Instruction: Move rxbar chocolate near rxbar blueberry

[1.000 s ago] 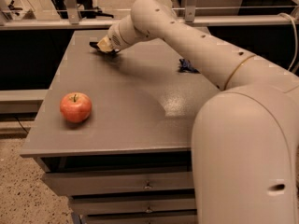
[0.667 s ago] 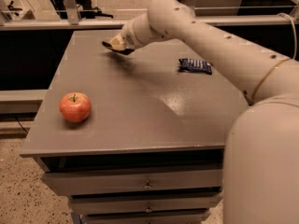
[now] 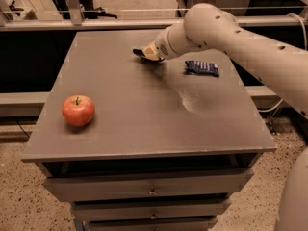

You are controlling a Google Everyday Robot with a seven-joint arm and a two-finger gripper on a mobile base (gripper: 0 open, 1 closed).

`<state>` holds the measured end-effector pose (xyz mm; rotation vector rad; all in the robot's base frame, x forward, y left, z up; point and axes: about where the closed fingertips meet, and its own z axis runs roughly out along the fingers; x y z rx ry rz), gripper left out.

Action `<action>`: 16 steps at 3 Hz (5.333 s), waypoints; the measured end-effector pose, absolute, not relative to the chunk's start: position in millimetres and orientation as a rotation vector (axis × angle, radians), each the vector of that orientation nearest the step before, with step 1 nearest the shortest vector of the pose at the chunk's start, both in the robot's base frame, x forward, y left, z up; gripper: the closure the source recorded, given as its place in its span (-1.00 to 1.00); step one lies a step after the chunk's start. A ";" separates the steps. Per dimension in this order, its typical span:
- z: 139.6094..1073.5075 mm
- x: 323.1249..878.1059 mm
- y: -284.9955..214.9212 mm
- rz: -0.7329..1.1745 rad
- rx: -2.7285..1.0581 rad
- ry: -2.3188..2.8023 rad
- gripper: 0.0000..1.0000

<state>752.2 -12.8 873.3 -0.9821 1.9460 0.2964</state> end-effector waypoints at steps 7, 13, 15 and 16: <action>840.5 751.2 -84.7 0.179 -0.947 2.056 -0.73; 980.6 743.5 -274.8 0.215 -0.642 1.800 -1.00; 988.0 742.7 -266.9 0.308 -0.642 1.732 -1.00; 998.2 730.2 -257.6 0.409 -0.691 1.636 -1.00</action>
Offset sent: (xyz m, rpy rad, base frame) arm -0.0004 -0.0974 -0.0485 -0.1219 0.0615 -0.1268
